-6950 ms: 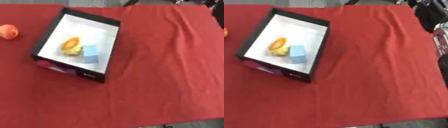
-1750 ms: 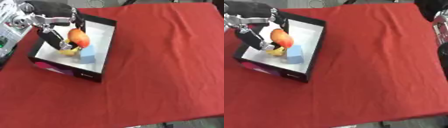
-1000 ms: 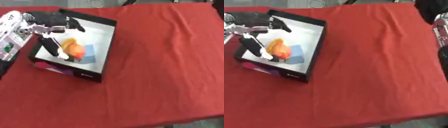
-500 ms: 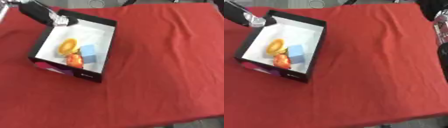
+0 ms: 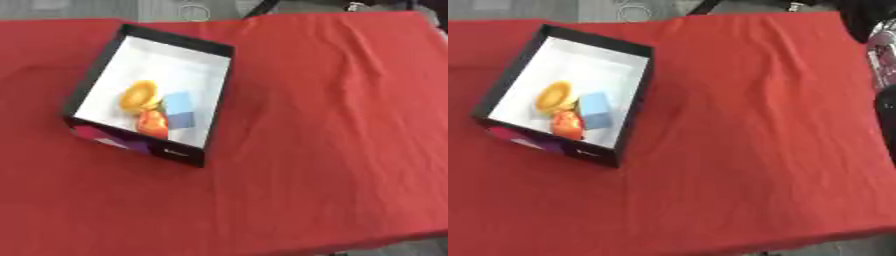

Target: Pick up objects on the table and place them in the box.

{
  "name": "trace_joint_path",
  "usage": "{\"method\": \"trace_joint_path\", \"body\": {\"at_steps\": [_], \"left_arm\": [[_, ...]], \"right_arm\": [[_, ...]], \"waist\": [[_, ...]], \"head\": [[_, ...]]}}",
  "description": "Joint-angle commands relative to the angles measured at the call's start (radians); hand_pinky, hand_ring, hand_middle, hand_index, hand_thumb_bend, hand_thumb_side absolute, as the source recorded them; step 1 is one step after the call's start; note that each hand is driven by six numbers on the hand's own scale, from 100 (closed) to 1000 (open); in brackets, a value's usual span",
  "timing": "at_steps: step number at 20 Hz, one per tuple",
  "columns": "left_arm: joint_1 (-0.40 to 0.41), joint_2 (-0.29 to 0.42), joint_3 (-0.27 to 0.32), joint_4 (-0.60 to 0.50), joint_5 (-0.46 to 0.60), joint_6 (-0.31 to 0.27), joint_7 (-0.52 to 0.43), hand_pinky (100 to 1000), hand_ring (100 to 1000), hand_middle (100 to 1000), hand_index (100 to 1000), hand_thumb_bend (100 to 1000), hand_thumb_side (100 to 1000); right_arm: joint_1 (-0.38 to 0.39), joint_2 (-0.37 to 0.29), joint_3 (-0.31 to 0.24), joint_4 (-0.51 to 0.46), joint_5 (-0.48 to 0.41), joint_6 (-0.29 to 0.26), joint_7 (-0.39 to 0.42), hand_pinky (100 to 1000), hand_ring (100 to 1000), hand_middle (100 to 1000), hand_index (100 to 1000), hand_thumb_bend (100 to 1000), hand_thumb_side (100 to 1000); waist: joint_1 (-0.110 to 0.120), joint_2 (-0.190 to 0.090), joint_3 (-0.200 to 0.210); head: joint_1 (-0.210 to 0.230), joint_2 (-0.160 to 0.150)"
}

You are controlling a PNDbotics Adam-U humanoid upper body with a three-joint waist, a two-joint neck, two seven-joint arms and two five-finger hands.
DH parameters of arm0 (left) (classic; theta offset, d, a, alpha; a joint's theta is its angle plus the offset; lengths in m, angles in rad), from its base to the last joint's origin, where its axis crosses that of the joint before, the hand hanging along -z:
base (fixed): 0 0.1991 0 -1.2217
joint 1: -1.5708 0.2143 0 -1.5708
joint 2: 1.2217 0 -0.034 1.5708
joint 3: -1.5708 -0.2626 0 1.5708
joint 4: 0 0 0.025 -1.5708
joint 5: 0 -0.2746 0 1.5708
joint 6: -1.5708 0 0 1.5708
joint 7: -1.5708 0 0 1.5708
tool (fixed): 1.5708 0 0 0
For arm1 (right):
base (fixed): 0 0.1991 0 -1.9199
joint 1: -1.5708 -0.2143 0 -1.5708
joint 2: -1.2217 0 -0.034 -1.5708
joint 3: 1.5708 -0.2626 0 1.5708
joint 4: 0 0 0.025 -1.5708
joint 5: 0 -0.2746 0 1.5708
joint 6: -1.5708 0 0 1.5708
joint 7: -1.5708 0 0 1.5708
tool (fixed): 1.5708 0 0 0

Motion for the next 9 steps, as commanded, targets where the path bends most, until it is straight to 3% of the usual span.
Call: {"method": "trace_joint_path", "body": {"at_steps": [1, 5, 9], "left_arm": [[0.033, 0.054, 0.049, 0.016, 0.144, 0.022, 0.081, 847, 728, 751, 851, 100, 836], [0.176, 0.045, 0.119, 0.033, 0.415, 0.003, 0.181, 851, 720, 744, 847, 127, 852], [0.239, 0.019, 0.137, 0.016, 0.514, -0.026, 0.229, 856, 718, 743, 844, 157, 869]], "right_arm": [[-0.008, -0.040, -0.011, -0.012, 0.010, -0.005, -0.001, 1000, 926, 742, 805, 100, 595], [0.000, -0.029, -0.016, -0.008, 0.012, -0.008, -0.004, 1000, 926, 742, 804, 100, 601], [0.003, -0.022, -0.018, -0.005, 0.013, -0.011, -0.007, 1000, 927, 743, 804, 100, 611]], "waist": [[0.008, -0.033, 0.003], [-0.001, -0.028, 0.007], [-0.006, -0.026, 0.007]], "head": [[-0.005, -0.006], [-0.013, -0.003], [-0.016, 0.000]]}}
